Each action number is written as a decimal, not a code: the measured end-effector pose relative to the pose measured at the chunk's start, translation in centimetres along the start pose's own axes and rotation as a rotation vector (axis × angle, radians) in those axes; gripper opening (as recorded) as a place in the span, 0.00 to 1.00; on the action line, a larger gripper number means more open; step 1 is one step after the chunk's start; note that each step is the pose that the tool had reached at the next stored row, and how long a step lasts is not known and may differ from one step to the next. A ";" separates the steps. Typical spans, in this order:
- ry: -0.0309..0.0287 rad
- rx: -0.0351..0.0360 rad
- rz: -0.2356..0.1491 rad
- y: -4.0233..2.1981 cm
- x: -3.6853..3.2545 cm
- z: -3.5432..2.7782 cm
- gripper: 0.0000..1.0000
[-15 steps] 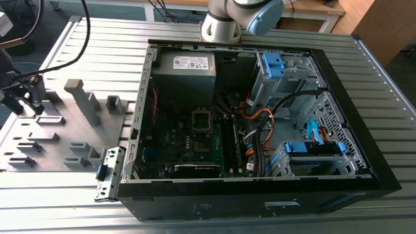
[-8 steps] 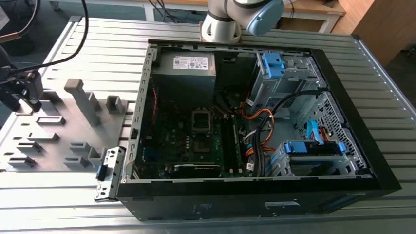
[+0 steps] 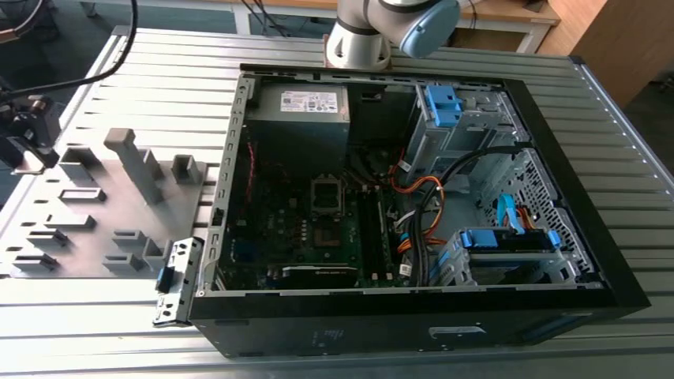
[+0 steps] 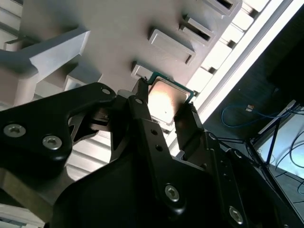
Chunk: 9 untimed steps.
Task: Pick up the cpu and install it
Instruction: 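Pick up the cpu and move it towards the insertion slot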
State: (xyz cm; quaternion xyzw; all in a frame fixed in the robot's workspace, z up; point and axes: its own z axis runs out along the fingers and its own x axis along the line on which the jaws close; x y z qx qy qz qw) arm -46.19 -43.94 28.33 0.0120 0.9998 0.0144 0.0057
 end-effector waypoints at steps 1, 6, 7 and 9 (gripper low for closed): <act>0.0001 -0.0023 0.000 0.01 -0.02 -0.30 0.47; 0.0003 -0.0127 0.000 0.06 -0.07 -1.86 0.47; 0.0004 -0.0148 0.000 0.07 -0.09 -2.16 0.47; 0.0004 -0.0190 0.000 0.08 -0.11 -2.77 0.47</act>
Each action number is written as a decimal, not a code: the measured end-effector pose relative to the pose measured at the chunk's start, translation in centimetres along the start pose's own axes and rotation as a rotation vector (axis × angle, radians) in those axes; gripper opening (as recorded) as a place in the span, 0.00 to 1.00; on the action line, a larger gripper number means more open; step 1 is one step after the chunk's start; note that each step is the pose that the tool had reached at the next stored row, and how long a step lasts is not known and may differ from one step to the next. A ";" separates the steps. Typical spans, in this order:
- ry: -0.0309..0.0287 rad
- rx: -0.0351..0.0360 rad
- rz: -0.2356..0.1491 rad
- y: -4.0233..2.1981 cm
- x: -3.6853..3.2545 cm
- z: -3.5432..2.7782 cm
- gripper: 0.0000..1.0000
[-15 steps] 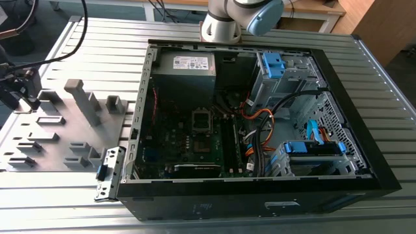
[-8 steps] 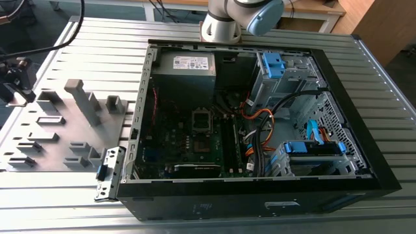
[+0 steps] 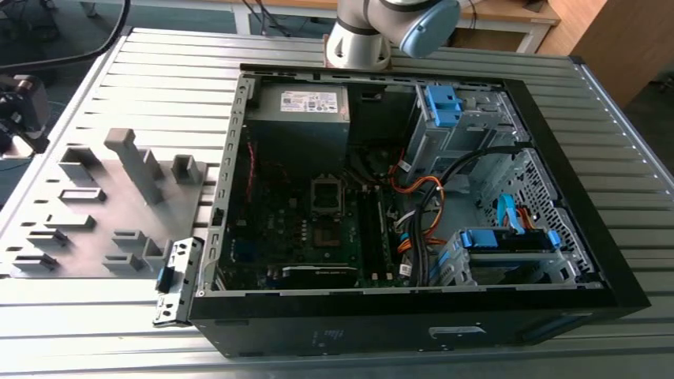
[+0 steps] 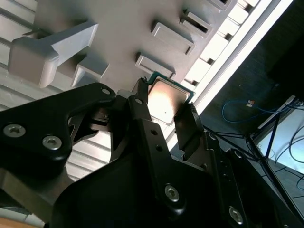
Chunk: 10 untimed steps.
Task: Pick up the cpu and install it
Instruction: 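Pick up the cpu and move it towards the insertion slot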
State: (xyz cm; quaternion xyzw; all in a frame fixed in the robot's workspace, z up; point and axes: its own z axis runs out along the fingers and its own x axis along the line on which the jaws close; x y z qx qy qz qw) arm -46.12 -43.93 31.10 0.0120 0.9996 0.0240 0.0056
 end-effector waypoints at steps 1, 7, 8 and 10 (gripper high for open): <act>0.0001 -0.0019 0.000 0.01 -0.01 -0.28 0.47; 0.0004 -0.0151 0.000 0.10 -0.06 -2.04 0.47; 0.0004 -0.0176 0.000 0.11 -0.07 -2.31 0.47; 0.0007 -0.0226 0.000 0.13 -0.09 -2.84 0.47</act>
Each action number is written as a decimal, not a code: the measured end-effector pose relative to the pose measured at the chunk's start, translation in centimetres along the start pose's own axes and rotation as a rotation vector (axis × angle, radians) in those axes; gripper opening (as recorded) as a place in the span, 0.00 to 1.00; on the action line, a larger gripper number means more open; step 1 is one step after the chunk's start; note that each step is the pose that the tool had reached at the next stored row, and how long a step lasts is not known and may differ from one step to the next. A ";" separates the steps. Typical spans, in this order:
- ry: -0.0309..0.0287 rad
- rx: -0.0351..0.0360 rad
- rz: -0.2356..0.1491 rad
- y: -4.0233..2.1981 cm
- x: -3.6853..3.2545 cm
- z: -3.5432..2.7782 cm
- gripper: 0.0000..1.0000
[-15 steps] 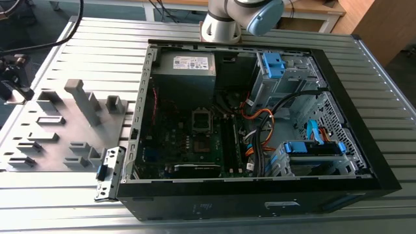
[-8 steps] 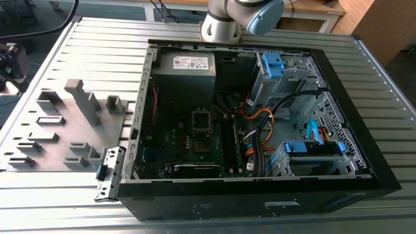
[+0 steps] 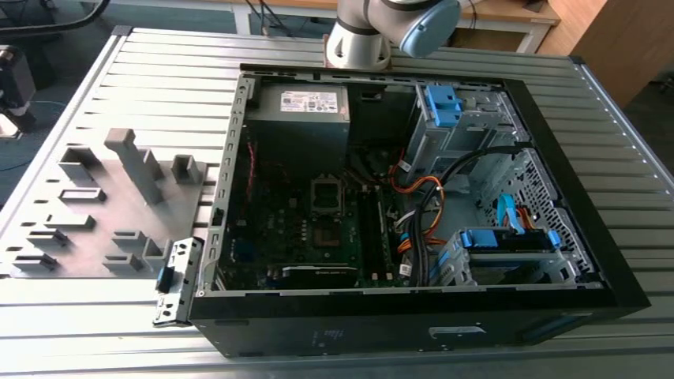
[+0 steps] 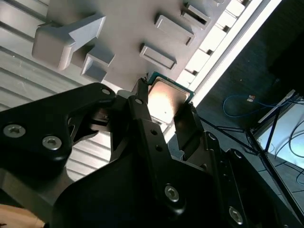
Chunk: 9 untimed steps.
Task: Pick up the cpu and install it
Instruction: 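Pick up the cpu and move it towards the insertion slot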
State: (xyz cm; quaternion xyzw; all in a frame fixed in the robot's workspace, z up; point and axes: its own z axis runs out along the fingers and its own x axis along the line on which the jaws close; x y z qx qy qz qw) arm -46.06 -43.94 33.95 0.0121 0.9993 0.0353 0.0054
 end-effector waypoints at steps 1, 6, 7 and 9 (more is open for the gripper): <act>0.0000 -0.0026 0.000 0.02 -0.01 -0.26 0.47; 0.0003 -0.0159 0.000 0.12 -0.06 -1.60 0.47; 0.0005 -0.0183 0.000 0.14 -0.07 -1.87 0.47; 0.0004 -0.0236 0.000 0.17 -0.09 -2.41 0.47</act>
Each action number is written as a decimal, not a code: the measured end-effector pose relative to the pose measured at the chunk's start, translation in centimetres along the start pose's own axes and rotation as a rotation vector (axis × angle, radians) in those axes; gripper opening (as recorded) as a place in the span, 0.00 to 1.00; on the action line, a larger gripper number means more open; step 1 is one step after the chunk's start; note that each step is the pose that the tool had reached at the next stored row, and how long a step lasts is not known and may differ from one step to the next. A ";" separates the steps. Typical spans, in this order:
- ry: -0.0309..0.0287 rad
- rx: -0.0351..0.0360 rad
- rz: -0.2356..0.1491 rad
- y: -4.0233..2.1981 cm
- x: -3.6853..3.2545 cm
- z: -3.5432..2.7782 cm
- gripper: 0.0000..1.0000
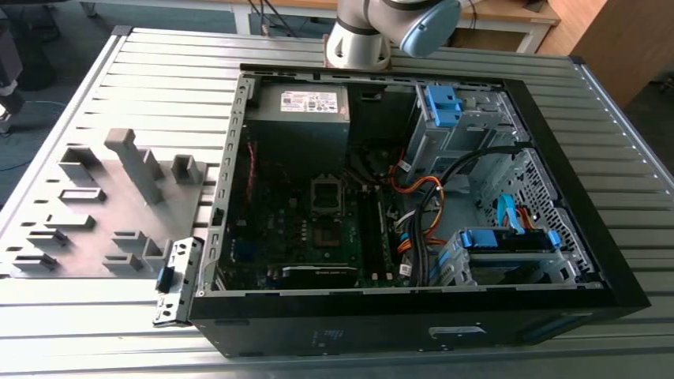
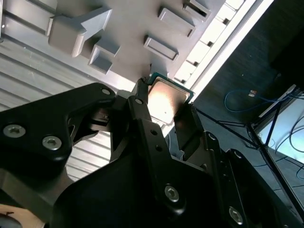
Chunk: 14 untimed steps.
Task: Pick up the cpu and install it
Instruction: 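Pick up the cpu and move it towards the insertion slot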
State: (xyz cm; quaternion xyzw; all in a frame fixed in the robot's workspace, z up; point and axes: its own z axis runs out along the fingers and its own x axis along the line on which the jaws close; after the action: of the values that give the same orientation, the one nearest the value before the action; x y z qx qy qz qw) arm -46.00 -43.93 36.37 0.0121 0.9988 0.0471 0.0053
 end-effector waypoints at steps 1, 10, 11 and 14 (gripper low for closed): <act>0.0001 -0.0026 0.000 0.03 -0.01 -0.30 0.47; 0.0002 -0.0058 0.000 0.07 -0.03 -0.70 0.47; 0.0002 -0.0058 0.000 0.07 -0.05 -0.70 0.47; 0.0002 -0.0058 0.000 0.07 -0.31 -0.69 0.47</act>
State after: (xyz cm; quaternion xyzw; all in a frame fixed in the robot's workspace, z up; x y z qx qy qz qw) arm -45.69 -43.94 37.07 0.0121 0.9987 0.0499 0.0052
